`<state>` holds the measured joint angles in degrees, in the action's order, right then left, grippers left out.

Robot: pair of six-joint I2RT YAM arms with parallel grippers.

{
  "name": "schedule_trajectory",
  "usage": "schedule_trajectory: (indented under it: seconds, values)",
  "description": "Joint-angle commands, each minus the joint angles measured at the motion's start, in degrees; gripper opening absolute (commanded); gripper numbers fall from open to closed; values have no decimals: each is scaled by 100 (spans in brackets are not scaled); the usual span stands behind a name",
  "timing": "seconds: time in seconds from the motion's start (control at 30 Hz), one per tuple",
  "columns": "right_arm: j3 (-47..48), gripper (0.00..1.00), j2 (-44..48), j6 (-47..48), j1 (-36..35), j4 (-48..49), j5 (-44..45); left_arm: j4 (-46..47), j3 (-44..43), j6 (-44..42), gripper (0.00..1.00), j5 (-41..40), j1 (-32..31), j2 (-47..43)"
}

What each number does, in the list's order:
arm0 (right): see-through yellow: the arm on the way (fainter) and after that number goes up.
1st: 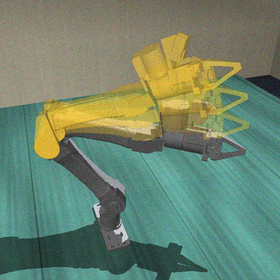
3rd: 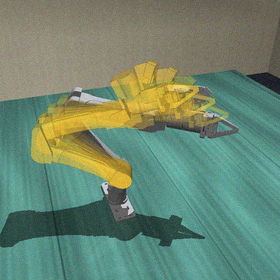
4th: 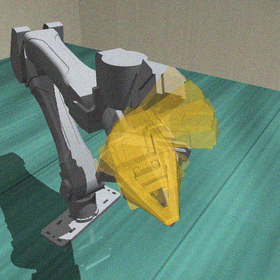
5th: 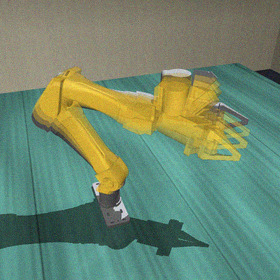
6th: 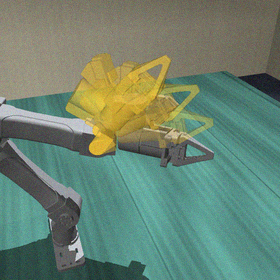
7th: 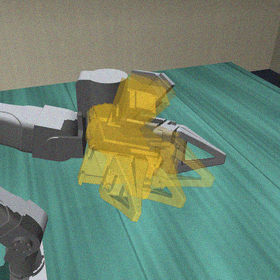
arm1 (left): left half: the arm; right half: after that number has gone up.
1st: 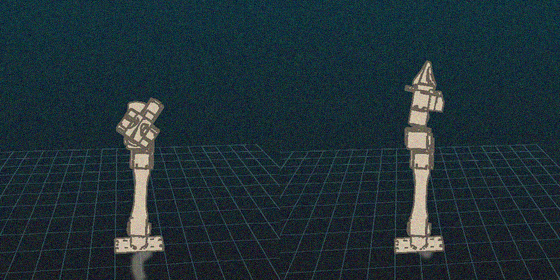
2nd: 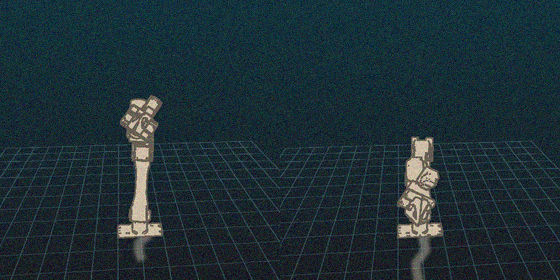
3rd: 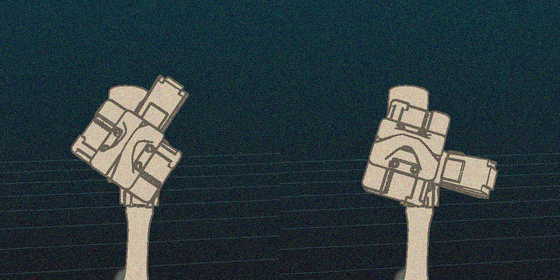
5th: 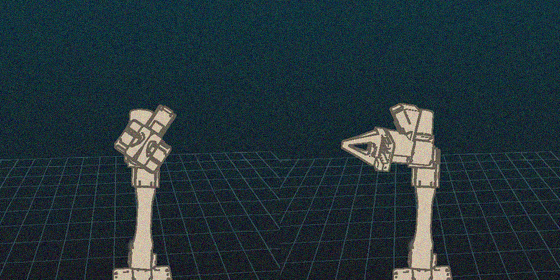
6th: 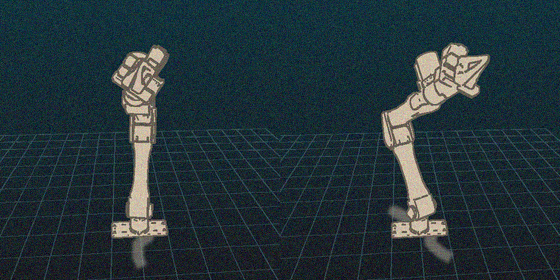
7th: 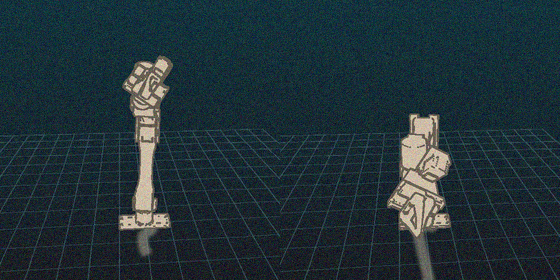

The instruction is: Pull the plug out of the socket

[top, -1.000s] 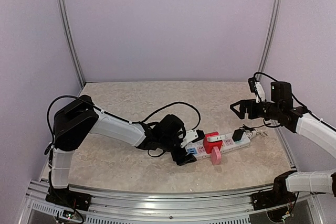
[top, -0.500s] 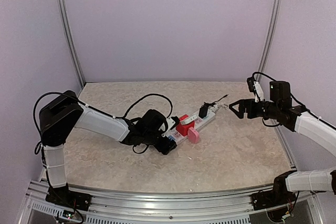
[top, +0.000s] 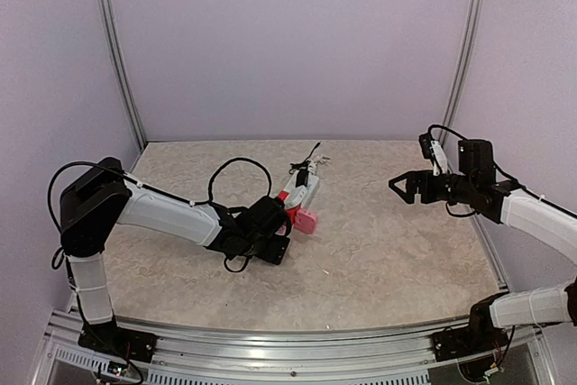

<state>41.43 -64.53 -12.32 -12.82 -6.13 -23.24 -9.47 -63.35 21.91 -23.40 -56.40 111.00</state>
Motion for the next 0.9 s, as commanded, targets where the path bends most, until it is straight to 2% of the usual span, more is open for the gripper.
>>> schedule_trajectory:
  seconds: [0.0, 0.2, 0.43, 0.67, 0.87]
  values:
    - [1, 100, -169, -92, 38, 331, -245, -1161, -102, 986, 69, -241, -465, -35]
    - [-85, 100, -243, -149, 42, 504, -442, -1351, -28, 1620, 70, 56, -1042, -3]
    - [-288, 100, -96, -122, -32, 595, -575, -1736, 27, 2176, 78, 172, -1495, 143]
    - [-555, 100, 28, -162, -163, 888, -636, -1656, 142, 1884, 96, 203, -1614, -34]
    - [-649, 100, 140, -79, -241, 945, -768, -1505, 141, 1529, 99, 422, -1643, -352]
